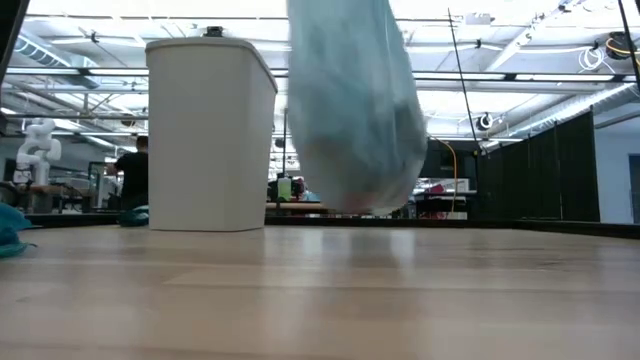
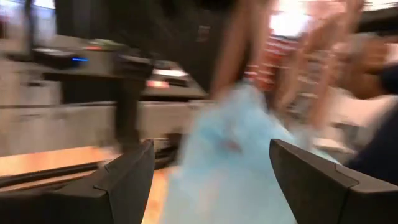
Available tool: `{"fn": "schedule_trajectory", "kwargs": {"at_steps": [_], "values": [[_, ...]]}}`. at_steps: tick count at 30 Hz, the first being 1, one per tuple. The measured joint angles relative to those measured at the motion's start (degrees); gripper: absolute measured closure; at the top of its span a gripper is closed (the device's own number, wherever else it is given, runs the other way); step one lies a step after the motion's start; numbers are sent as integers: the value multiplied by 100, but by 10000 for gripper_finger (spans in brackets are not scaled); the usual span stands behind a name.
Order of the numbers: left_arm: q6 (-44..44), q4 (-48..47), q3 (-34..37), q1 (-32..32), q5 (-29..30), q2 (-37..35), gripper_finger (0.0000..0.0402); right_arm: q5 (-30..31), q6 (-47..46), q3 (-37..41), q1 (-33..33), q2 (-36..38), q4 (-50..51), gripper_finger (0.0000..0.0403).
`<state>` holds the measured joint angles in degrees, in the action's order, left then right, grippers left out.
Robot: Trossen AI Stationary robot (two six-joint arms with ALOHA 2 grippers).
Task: Place trash/remove bag and relplace
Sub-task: Close the blue trash bag
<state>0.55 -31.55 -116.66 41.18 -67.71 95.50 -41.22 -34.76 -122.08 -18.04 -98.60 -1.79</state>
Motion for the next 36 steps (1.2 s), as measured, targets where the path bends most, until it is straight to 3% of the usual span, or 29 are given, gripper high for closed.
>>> {"fn": "schedule_trajectory", "kwargs": {"at_steps": [12, 15, 17, 19, 21, 24, 30, 36], "values": [[20, -4, -28, 102, 669, -2, 91, 359, 873, -35, 24, -66, 1996, 403], [-376, 22, -197, 102, 1540, -2, 91, 356, 844, -35, 73, -66, 1865, 403], [-598, 411, -344, 213, 2578, -87, 91, 252, 628, 16, 89, 132, 2396, 403], [-671, 619, -352, 363, 3424, -622, 91, 256, 720, -2, 132, 543, 2348, 403], [-684, 1289, -418, 474, 3562, -974, 91, 289, 741, -15, 179, 1211, 2443, 403], [-701, 1634, -453, 622, 3617, -1236, 91, 198, 777, -126, 127, 1405, 2067, 403], [-412, 839, -310, 619, 3516, -1088, 91, 612, 1002, 61, 370, 1000, 2209, 403], [-408, 266, -306, 607, 3110, -1187, 91, 626, 1040, -79, 348, 1519, 1893, 403]]}}
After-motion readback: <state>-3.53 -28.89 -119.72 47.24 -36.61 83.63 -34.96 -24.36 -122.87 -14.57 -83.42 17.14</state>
